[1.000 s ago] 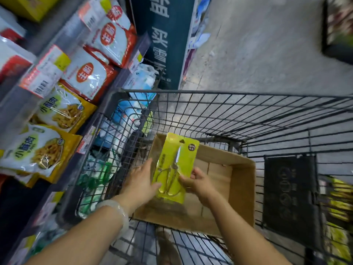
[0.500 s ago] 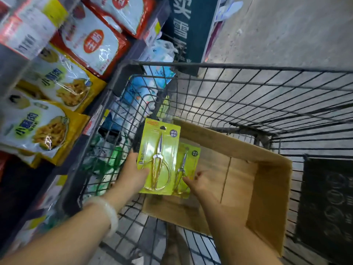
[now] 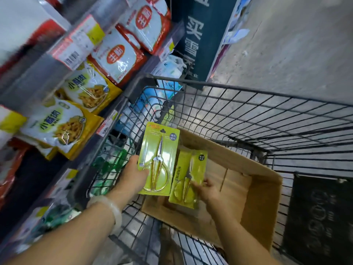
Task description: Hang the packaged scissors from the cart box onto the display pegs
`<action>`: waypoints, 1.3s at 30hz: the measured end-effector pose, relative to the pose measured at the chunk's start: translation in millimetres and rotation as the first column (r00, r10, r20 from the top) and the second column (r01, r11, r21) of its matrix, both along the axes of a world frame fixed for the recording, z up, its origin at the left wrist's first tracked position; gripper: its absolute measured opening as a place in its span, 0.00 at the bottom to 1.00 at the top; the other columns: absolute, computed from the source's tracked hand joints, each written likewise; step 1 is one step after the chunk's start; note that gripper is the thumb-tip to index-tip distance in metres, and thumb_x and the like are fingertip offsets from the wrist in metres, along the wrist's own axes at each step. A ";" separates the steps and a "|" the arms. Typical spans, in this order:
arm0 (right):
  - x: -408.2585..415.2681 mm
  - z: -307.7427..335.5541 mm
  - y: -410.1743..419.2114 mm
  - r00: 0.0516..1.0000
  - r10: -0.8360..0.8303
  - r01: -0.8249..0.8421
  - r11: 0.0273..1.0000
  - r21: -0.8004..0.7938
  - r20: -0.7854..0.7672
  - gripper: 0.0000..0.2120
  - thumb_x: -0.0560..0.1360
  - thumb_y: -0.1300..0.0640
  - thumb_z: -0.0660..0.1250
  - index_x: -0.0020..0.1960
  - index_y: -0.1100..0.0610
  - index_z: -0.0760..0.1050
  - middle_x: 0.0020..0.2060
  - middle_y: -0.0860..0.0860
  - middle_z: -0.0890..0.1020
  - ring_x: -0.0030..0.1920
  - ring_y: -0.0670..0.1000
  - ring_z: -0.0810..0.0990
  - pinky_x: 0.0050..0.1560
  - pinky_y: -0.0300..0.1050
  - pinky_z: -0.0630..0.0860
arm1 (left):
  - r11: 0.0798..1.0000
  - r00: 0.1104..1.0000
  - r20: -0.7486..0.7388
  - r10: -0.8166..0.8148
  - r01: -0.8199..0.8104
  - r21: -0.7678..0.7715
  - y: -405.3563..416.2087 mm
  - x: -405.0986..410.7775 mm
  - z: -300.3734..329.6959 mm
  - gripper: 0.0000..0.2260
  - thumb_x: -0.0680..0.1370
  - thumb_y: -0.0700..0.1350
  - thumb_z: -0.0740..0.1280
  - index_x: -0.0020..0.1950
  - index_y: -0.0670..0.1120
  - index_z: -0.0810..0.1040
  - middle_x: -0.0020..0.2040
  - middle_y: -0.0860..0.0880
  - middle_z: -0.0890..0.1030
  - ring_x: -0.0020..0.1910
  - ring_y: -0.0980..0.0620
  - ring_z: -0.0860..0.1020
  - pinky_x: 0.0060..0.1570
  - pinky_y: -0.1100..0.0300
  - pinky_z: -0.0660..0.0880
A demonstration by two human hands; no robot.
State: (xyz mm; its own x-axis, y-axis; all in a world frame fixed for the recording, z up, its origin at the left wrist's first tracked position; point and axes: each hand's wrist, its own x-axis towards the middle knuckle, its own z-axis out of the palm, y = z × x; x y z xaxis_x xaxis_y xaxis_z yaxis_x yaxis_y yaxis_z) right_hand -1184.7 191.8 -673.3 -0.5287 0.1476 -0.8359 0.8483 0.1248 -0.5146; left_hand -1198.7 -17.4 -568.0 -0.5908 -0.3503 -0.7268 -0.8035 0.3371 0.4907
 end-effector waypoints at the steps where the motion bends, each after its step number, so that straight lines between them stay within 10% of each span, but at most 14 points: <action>1: 0.0 14.6 4.9 1.000 0.006 -0.008 0.999 -0.039 -0.029 0.07 0.72 0.64 0.70 0.44 0.55 0.74 0.42 0.55 0.81 0.38 0.50 0.79 0.37 0.42 0.78 | 1.000 1.000 -0.007 0.004 -0.004 -0.007 0.2 1.6 5.9 0.16 0.78 0.37 0.62 0.65 0.43 0.67 0.54 0.45 0.74 0.47 0.46 0.74 0.47 0.55 0.71; 6: -9.9 85.6 8.5 0.988 0.065 -0.091 0.978 -0.187 -0.142 0.10 0.75 0.66 0.66 0.55 0.61 0.75 0.46 0.56 0.82 0.45 0.56 0.80 0.49 0.54 0.78 | 0.999 0.998 -0.052 0.039 -0.041 -0.028 -2.3 18.4 39.3 0.10 0.78 0.41 0.62 0.59 0.44 0.71 0.55 0.43 0.78 0.51 0.44 0.76 0.51 0.53 0.73; 11: -19.8 152.7 -31.6 0.932 0.191 -0.266 0.938 -0.222 -0.309 0.05 0.76 0.65 0.65 0.46 0.56 0.75 0.32 0.46 0.81 0.29 0.41 0.80 0.30 0.36 0.76 | 0.991 0.973 -0.190 0.134 -0.136 0.001 -24.9 42.2 85.2 0.05 0.77 0.42 0.64 0.52 0.45 0.74 0.50 0.46 0.77 0.48 0.47 0.75 0.46 0.57 0.70; 24: 149.7 253.2 -214.2 0.635 0.593 -0.760 0.594 -0.264 -0.494 0.12 0.71 0.68 0.68 0.55 0.65 0.74 0.33 0.50 0.85 0.30 0.47 0.82 0.27 0.39 0.77 | 0.841 0.807 -0.364 0.465 -0.531 -0.102 -153.4 314.3 173.0 0.07 0.77 0.44 0.65 0.39 0.48 0.77 0.38 0.49 0.79 0.45 0.49 0.77 0.38 0.61 0.65; 32: 381.2 282.6 -341.9 0.271 0.773 -0.958 0.158 -0.239 -0.574 0.08 0.74 0.71 0.64 0.46 0.59 0.76 0.27 0.47 0.83 0.27 0.43 0.81 0.28 0.37 0.78 | 0.492 0.406 -0.522 0.750 -0.870 0.029 -194.6 600.9 207.8 0.04 0.75 0.42 0.68 0.42 0.47 0.81 0.32 0.53 0.81 0.35 0.58 0.78 0.37 0.67 0.75; 36: 496.2 304.4 -396.4 0.056 0.771 -0.977 -0.088 -0.193 -0.634 0.10 0.72 0.69 0.67 0.51 0.60 0.76 0.32 0.46 0.85 0.33 0.46 0.82 0.35 0.37 0.80 | 0.235 0.160 -0.502 0.850 -0.968 0.089 -197.2 727.2 225.2 0.06 0.76 0.40 0.66 0.52 0.40 0.78 0.45 0.42 0.79 0.45 0.48 0.77 0.51 0.51 0.77; 39: 573.9 320.8 -422.8 -0.090 0.746 -0.958 -0.245 -0.147 -0.659 0.08 0.73 0.66 0.68 0.50 0.57 0.77 0.39 0.47 0.84 0.38 0.48 0.81 0.42 0.41 0.80 | 0.033 -0.054 -0.507 0.860 -0.986 0.162 -189.8 802.3 233.3 0.08 0.76 0.38 0.66 0.54 0.41 0.77 0.44 0.43 0.79 0.39 0.46 0.77 0.41 0.55 0.76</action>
State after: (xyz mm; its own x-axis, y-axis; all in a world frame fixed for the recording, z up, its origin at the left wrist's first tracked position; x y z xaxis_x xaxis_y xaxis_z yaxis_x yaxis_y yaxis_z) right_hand -610.8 -231.0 -352.6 0.1326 -0.9480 -0.2894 -0.0563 0.2843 -0.9571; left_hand -396.4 -207.1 -334.6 0.2640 -0.8898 -0.3723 -0.2126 -0.4302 0.8774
